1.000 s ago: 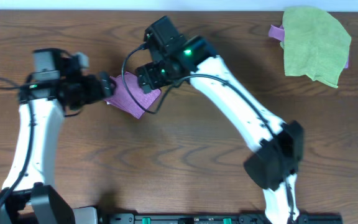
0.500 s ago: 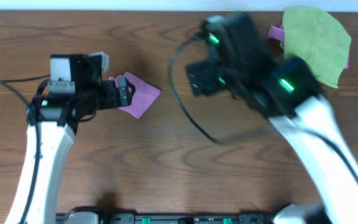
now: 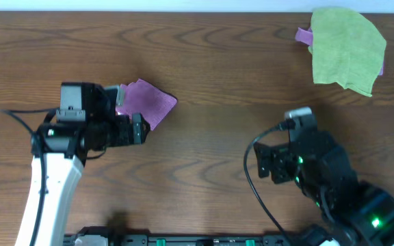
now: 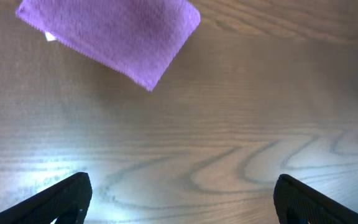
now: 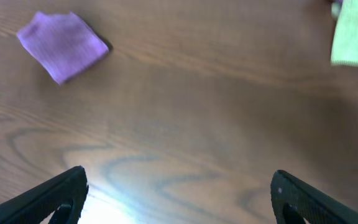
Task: Fold the cloth
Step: 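Carry the folded purple cloth with the left gripper to the far left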
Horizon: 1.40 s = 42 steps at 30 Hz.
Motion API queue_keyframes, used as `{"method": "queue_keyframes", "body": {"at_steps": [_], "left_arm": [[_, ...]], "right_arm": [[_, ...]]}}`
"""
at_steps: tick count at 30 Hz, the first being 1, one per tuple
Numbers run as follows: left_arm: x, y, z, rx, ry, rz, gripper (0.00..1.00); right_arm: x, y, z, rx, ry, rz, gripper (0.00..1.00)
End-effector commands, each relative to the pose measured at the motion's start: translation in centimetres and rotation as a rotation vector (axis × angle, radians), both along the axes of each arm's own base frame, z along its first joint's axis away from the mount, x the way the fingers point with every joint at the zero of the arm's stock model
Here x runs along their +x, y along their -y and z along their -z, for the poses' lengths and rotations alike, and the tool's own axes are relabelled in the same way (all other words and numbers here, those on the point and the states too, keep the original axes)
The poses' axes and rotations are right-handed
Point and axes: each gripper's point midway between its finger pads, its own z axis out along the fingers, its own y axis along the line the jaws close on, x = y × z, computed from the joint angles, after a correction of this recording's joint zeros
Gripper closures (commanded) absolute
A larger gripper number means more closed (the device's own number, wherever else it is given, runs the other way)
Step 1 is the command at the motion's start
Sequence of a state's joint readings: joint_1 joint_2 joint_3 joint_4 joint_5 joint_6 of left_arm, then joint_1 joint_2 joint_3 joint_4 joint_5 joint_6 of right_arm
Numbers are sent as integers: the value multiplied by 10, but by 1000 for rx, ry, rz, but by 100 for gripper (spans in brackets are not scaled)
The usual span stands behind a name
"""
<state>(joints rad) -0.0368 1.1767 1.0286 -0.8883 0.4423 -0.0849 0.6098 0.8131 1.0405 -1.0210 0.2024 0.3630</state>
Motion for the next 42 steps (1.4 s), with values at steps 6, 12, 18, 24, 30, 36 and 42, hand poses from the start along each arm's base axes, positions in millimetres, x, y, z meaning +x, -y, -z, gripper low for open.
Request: {"method": "queue_keyframes", "body": {"at_steps": [6, 12, 18, 24, 30, 36, 42], "left_arm": [[-33, -6, -39, 21, 177, -15, 5], [-54, -5, -4, 5, 191, -23, 5], [-39, -5, 37, -18, 200, -65, 5], [-18, -8, 64, 2, 123, -84, 5], [2, -8, 87, -1, 66, -107, 5], [21, -22, 96, 80, 42, -151, 5], [41, -27, 110, 120, 3, -160, 5]], "right_arm": [[-41, 34, -9, 93, 37, 87, 9], [-60, 51, 18, 141, 46, 146, 9], [-39, 29, 56, 250, 72, 151, 7], [1, 22, 66, 288, 243, 215, 1], [11, 23, 57, 286, 321, 219, 1], [11, 22, 58, 287, 318, 215, 1], [9, 16, 60, 301, 299, 184, 1]]}}
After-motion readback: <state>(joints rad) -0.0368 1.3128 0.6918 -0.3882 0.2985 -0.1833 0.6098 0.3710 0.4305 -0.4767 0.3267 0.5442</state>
